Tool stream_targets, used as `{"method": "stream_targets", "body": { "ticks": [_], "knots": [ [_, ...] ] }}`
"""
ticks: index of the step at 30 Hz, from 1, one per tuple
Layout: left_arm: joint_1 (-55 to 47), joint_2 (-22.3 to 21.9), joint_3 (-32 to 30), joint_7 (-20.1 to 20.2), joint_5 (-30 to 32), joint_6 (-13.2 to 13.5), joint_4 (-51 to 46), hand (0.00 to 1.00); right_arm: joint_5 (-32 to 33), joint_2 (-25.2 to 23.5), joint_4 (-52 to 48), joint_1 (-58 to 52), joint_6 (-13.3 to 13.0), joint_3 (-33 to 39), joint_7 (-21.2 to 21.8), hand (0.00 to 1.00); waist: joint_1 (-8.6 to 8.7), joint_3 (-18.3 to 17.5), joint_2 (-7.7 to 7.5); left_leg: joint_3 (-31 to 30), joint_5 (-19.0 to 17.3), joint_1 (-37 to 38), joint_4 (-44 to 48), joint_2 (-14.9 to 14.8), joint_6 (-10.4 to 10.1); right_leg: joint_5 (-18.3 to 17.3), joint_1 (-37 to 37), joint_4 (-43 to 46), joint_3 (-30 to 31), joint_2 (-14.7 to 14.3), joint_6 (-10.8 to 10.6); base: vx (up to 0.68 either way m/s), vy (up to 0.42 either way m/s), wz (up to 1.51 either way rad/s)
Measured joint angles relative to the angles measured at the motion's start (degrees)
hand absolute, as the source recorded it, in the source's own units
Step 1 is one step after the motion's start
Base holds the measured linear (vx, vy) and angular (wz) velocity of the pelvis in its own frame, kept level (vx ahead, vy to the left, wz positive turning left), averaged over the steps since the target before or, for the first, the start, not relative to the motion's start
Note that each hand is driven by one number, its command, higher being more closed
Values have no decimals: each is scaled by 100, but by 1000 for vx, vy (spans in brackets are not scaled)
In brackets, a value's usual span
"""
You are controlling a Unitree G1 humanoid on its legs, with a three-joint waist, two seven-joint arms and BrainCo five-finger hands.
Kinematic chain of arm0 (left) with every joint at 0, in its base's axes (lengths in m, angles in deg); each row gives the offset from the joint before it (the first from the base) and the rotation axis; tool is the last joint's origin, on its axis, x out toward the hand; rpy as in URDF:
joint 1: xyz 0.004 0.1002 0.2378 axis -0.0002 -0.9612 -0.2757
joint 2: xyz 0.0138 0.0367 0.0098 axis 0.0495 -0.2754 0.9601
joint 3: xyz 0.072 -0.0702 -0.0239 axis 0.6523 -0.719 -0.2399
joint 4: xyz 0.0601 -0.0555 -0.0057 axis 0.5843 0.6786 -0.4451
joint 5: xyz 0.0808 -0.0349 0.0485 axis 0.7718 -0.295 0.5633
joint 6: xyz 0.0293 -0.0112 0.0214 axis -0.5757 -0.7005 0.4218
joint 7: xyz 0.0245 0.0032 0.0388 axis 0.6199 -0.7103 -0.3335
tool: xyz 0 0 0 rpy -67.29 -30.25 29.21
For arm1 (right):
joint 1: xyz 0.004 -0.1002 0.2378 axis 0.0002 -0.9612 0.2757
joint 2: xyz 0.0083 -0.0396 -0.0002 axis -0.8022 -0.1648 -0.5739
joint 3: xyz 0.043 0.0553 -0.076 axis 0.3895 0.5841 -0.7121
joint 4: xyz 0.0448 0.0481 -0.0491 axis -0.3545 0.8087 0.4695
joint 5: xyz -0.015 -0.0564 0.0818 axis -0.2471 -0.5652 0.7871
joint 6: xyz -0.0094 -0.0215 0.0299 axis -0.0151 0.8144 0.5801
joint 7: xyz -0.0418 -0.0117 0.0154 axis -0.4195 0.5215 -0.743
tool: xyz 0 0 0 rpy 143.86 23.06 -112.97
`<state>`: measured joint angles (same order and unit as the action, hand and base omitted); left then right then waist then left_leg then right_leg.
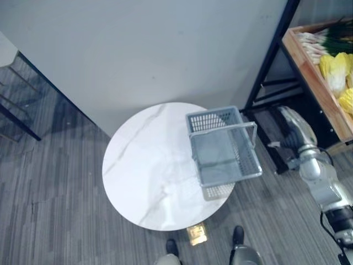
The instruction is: Pick vegetable in the basket
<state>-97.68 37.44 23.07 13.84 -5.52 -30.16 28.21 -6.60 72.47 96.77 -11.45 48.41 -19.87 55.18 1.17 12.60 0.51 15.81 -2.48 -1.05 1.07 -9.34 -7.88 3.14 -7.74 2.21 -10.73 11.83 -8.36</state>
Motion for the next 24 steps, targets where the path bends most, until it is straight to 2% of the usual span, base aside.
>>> {"method": "stream_targets", "body": {
  "ticks": [5,9,13,17,24],
  "knots": [
    [0,6,41,-32,-27,3,5,0,-53,36,820,1039,-82,-994,247,0,-134,161,-17,-142,19,-67,5,17,21,66,-4,-53,-43,2,25,-18,-5,4],
    [10,-17,65,-50,-82,46,-3,0,-228,18,1445,1709,-119,-1416,356,0,-180,394,-20,-267,82,-197,5,34,47,179,-8,-179,-136,3,59,-30,-10,11],
    [53,-31,119,-64,-280,98,-19,0,-516,-35,1957,2058,-123,-1512,362,0,-290,573,-16,-371,134,-344,4,47,50,223,-84,-222,-193,6,73,-29,-11,9],
    [80,-35,123,-61,-299,167,-46,0,-666,-239,2524,2435,-69,-1555,367,0,-300,723,-19,-416,157,-392,1,54,54,244,-110,-228,-218,9,97,-5,-6,4],
    [167,-26,166,-13,-311,229,-46,0,-685,-327,3115,2937,36,-1474,366,0,-308,967,-5,-513,217,-588,-5,81,80,312,-288,-253,-222,17,130,0,0,0]
  ]
}}
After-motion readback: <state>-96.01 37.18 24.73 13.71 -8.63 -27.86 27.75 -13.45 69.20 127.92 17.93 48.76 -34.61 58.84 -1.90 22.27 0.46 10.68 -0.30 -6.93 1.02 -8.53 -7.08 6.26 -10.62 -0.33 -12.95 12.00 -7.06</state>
